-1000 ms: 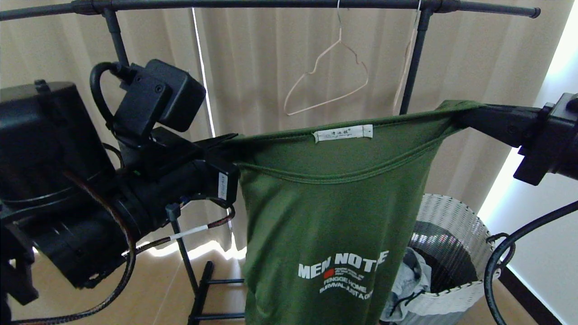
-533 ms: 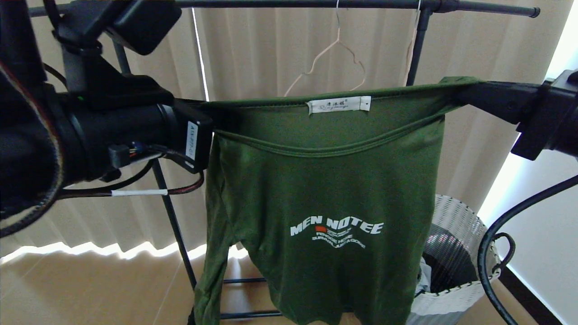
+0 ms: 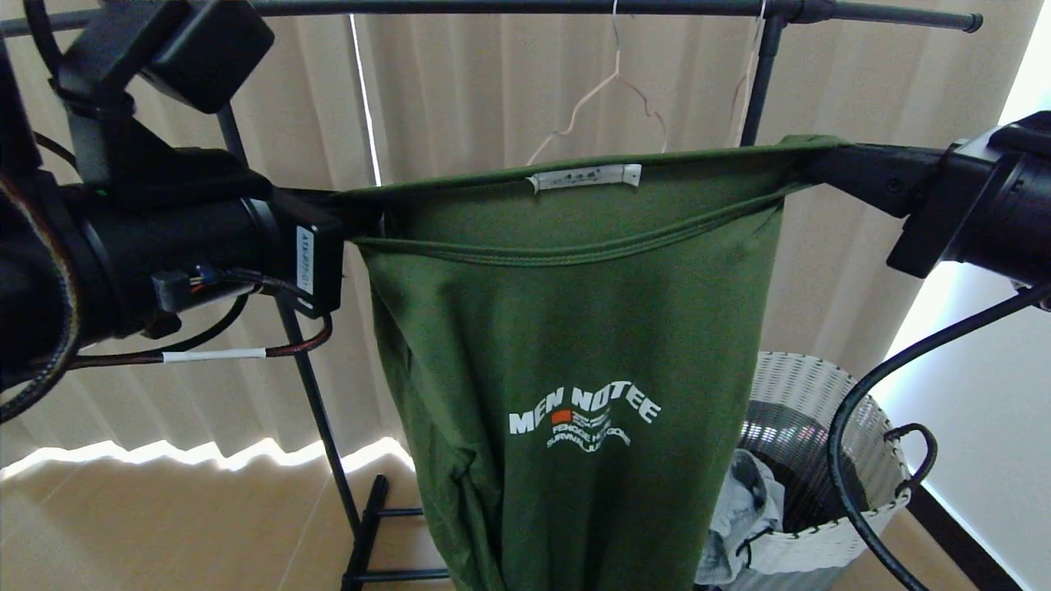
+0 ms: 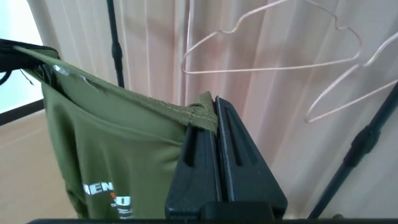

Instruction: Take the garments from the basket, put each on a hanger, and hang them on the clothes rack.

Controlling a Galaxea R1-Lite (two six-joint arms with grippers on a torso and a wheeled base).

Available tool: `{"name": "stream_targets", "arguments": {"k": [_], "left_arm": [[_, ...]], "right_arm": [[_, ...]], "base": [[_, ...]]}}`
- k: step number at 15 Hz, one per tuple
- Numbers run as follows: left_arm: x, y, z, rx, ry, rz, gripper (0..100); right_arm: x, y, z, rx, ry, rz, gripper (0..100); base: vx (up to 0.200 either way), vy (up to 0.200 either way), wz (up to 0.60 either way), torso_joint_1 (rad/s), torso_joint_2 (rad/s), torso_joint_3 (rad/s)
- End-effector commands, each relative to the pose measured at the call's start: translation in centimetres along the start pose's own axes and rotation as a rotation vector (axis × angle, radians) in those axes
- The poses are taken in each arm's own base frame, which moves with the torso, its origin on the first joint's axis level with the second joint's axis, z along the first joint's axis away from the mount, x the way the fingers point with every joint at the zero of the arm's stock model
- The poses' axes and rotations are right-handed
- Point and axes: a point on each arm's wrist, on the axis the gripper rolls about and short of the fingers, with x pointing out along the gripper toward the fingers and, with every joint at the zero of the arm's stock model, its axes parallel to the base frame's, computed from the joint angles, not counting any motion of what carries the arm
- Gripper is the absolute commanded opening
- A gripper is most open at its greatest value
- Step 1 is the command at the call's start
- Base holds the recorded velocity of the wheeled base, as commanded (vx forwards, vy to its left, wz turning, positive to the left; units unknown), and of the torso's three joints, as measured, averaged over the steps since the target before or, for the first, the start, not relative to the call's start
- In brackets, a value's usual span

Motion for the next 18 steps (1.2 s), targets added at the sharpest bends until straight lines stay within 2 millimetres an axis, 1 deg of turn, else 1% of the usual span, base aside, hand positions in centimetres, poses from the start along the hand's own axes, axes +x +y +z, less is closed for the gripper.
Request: {"name": "stream_targets", "arguments": {"k": [1,3,4,6,8,11,12,14,16,18], "left_arm": [[0.2,0.1,-0.7,-0.005,-0.001,0.018,0],[0.2,0.2,-0.3,-0.014,-0.045,0.028,0],[0.3,0.3,0.4,-0.018,-0.076,0.033,0],[1.2,0.3,1.0,-0.025,-0.104,0.04,0],[1.7,0.1,0.8,-0.026,-0.103,0.037,0],[2.8,-0.1,0.7,-0.044,-0.091,0.036,0],[3.9,-0.1,0.9,-0.079,-0.1,0.044,0],[5.7,0.5,0.8,-0.091,-0.099,0.076,0],[7.4,1.1,0.2,-0.097,-0.096,0.11,0],[8.5,1.3,-0.3,-0.106,-0.1,0.126,0]], "right_arm": [[-0.1,-0.1,-0.7,0.0,0.023,-0.007,0],[-0.4,-0.2,-1.5,-0.003,0.046,-0.014,0],[-0.4,-0.4,-1.3,-0.006,0.038,-0.02,0],[-0.4,-0.7,-1.0,-0.009,0.03,-0.033,0],[-0.5,-0.7,-1.0,-0.007,0.024,-0.035,0],[-1.7,-0.7,-0.3,-0.007,-0.016,-0.029,0],[-2.6,-0.6,0.0,-0.009,-0.028,-0.029,0],[-3.7,-0.5,-0.2,-0.009,-0.034,-0.021,0],[-4.8,-0.3,-0.5,-0.01,-0.034,0.06,0],[-5.9,0.0,-0.8,-0.011,-0.039,0.151,0]], "base": [[0.0,0.0,0.0,0.0,0.0,0.0],[0.0,0.0,0.0,0.0,0.0,0.0],[0.0,0.0,0.0,0.0,0.0,0.0],[0.0,0.0,0.0,0.0,0.0,0.0],[0.0,0.0,0.0,0.0,0.0,0.0],[0.0,0.0,0.0,0.0,0.0,0.0],[0.0,0.0,0.0,0.0,0.0,0.0],[0.0,0.0,0.0,0.0,0.0,0.0],[0.0,0.0,0.0,0.0,0.0,0.0],[0.0,0.0,0.0,0.0,0.0,0.0]]}}
